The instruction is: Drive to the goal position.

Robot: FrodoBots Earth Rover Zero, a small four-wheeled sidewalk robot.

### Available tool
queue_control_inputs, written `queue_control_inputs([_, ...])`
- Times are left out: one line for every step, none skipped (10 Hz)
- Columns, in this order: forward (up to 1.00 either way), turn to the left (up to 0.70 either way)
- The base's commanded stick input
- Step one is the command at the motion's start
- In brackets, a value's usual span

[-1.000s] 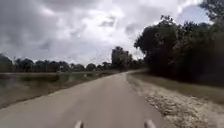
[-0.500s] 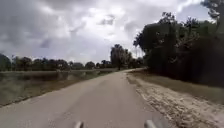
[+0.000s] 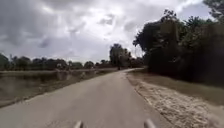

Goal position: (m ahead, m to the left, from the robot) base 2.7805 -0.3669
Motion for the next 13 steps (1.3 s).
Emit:
queue_control_inputs([0.85, 0.00])
queue_control_inputs([0.85, 0.00])
queue_control_inputs([0.85, 0.00])
queue_control_inputs([0.85, 0.00])
queue_control_inputs([0.85, 0.00])
queue_control_inputs([0.85, 0.00])
queue_control_inputs([0.85, 0.00])
queue_control_inputs([0.85, 0.00])
queue_control_inputs([0.85, 0.00])
queue_control_inputs([0.85, 0.00])
queue_control_inputs([0.85, 0.00])
queue_control_inputs([0.85, 0.00])
queue_control_inputs([0.85, 0.00])
